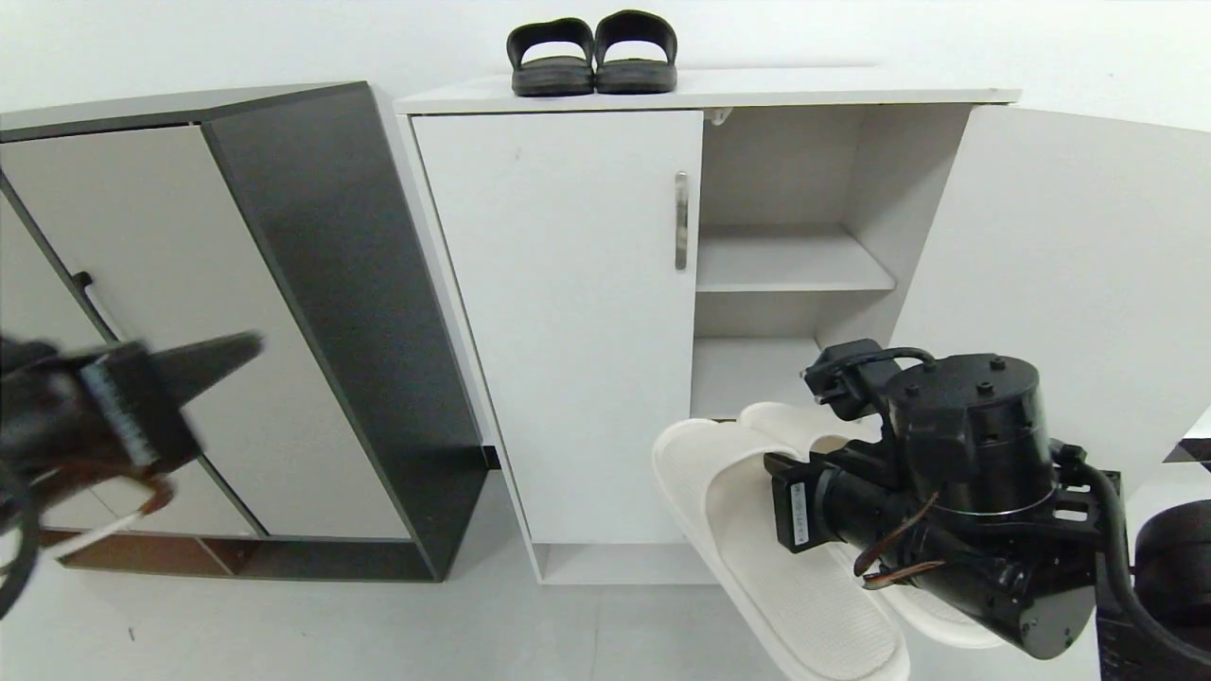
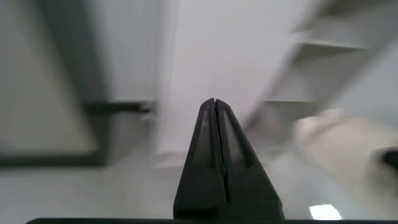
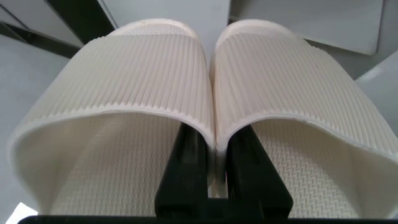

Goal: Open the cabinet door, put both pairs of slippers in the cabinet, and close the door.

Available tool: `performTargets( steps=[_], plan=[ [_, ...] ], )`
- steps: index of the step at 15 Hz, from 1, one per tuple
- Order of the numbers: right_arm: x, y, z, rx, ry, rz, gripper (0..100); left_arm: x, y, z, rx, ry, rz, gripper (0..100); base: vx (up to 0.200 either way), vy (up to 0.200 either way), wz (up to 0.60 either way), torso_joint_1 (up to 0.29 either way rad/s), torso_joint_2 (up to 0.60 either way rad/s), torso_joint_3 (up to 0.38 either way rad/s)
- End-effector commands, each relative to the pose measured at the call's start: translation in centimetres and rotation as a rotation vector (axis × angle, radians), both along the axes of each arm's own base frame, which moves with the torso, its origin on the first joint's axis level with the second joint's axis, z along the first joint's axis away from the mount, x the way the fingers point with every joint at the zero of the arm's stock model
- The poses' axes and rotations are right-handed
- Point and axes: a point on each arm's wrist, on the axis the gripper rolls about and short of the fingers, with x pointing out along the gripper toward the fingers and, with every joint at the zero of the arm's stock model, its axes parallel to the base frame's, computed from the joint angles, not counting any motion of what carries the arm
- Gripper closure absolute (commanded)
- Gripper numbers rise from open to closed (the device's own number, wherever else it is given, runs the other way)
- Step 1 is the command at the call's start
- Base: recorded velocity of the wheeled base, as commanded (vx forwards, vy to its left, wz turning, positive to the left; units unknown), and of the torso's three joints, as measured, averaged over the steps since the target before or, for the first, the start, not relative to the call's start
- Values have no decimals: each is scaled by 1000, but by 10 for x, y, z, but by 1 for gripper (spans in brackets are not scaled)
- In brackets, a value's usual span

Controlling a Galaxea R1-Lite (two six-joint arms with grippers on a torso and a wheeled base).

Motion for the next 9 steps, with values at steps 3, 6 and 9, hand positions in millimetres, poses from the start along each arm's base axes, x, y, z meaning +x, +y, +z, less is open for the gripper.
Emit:
performTargets(
  steps=[3, 6, 9],
  plan=[
    [0, 6, -11, -26, 21, 8, 100, -125, 62, -135, 102, -73, 586, 100, 0, 0, 0, 0, 0, 0],
    [-2, 8, -8, -3, 5, 21, 100, -134, 58, -175, 118, -68, 386, 100, 0, 0, 0, 0, 0, 0],
    [-4, 8, -11, -6, 4, 28, 100, -133, 51, -185, 136, -151, 122, 100, 0, 0, 0, 0, 0, 0]
  ],
)
